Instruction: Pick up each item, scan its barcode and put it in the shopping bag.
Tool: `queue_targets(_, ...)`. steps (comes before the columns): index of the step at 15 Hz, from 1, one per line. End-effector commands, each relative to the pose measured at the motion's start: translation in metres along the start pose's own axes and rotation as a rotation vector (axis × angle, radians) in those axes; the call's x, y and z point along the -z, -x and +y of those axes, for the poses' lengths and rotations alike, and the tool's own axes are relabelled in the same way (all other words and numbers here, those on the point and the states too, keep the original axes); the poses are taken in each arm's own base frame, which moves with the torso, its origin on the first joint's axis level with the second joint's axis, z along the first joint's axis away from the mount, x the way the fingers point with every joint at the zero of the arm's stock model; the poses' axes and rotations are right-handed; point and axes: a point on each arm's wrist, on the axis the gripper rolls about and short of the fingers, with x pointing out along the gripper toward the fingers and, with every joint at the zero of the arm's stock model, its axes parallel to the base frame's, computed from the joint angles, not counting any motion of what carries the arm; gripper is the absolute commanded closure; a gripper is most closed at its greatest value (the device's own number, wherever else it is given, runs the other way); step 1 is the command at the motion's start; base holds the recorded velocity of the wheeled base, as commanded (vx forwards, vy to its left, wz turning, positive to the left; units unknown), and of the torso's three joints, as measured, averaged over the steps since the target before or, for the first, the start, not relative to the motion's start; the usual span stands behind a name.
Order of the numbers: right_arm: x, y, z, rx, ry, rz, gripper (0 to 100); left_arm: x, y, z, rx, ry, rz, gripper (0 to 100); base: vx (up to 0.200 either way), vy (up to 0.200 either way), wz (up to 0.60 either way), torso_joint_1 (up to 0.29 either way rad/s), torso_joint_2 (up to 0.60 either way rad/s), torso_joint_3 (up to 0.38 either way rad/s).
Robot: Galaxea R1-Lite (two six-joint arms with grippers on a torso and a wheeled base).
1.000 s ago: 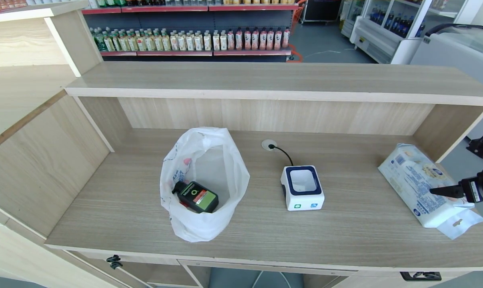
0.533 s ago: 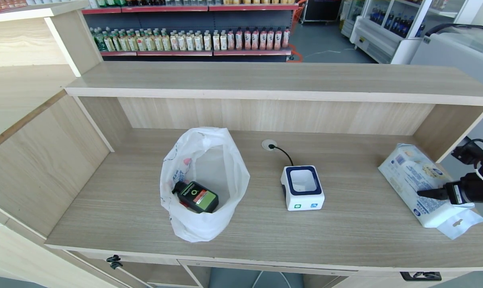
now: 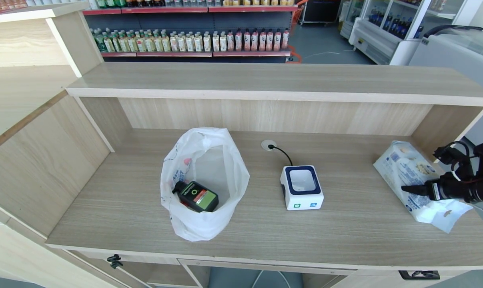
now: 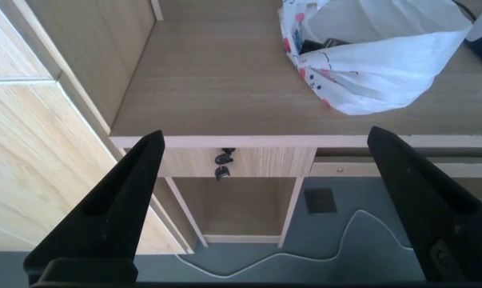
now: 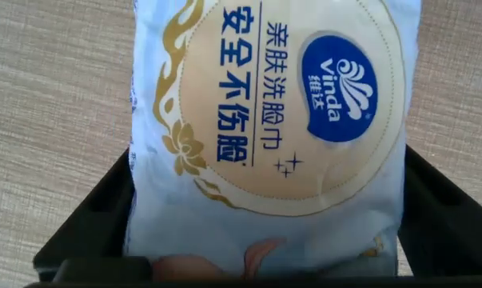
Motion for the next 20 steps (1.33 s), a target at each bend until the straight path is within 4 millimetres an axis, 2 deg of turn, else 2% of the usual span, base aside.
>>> queue_targets(1, 0.007, -0.008, 0.001, -0.014, -0.013, 0.027, 100, 0.0, 0.0, 0.0, 0.001, -0.001, -0.001, 0, 0.0, 0.0, 0.0, 0.0, 0.0, 0.0)
queue_targets(3, 0.002, -0.004, 0.009, -0.025, -0.003, 0.027, 100, 0.0, 0.0, 0.0, -0.001, 0.001, -0.001, 0, 0.0, 0.0, 0.0, 0.0, 0.0, 0.0)
queue_targets(6, -0.023, 0.021, 0.017, 0.002, 0.063, -0.04, 100, 0.0, 0.0, 0.0, -0.001, -0.001, -0.001, 0, 0.0, 0.0, 0.0, 0.0, 0.0, 0.0)
queue_targets(7, -0.023, 0.028, 0.02, 0.002, 0.069, -0.034, 100, 0.0, 0.0, 0.0, -0.001, -0.001, -0.001, 0, 0.0, 0.0, 0.0, 0.0, 0.0, 0.0)
queue_targets(10, -0.013, 0.073, 0.02, 0.04, 0.112, -0.041, 100, 0.0, 0.0, 0.0, 0.001, -0.001, -0.001, 0, 0.0, 0.0, 0.0, 0.0, 0.0, 0.0)
queue_targets(11, -0.016, 0.087, 0.028, 0.015, 0.094, -0.031, 100, 0.0, 0.0, 0.0, 0.001, 0.001, -0.001, 0, 0.0, 0.0, 0.0, 0.0, 0.0, 0.0)
queue_targets(12, -0.017, 0.099, 0.035, -0.021, 0.084, -0.044, 100, 0.0, 0.0, 0.0, 0.001, 0.001, -0.001, 0, 0.0, 0.0, 0.0, 0.0, 0.0, 0.0)
queue_targets(14, -0.027, 0.14, 0.058, -0.204, 0.071, -0.163, 100, 0.0, 0.0, 0.0, -0.001, -0.001, -0.001, 0, 0.0, 0.0, 0.0, 0.0, 0.0, 0.0)
queue_targets(15, -0.029, 0.147, 0.062, -0.234, 0.071, -0.179, 100, 0.0, 0.0, 0.0, -0.001, 0.001, -0.001, 0, 0.0, 0.0, 0.0, 0.0, 0.0, 0.0)
queue_targets(16, -0.037, 0.177, 0.083, -0.376, 0.067, -0.245, 100, 0.0, 0.0, 0.0, 0.001, 0.001, -0.001, 0, 0.0, 0.0, 0.0, 0.0, 0.0, 0.0)
queue_targets(20, -0.063, 0.211, 0.112, -0.633, 0.133, -0.398, 100, 0.0, 0.0, 0.0, -0.001, 0.001, -0.001, 0, 0.0, 0.0, 0.0, 0.0, 0.0, 0.0)
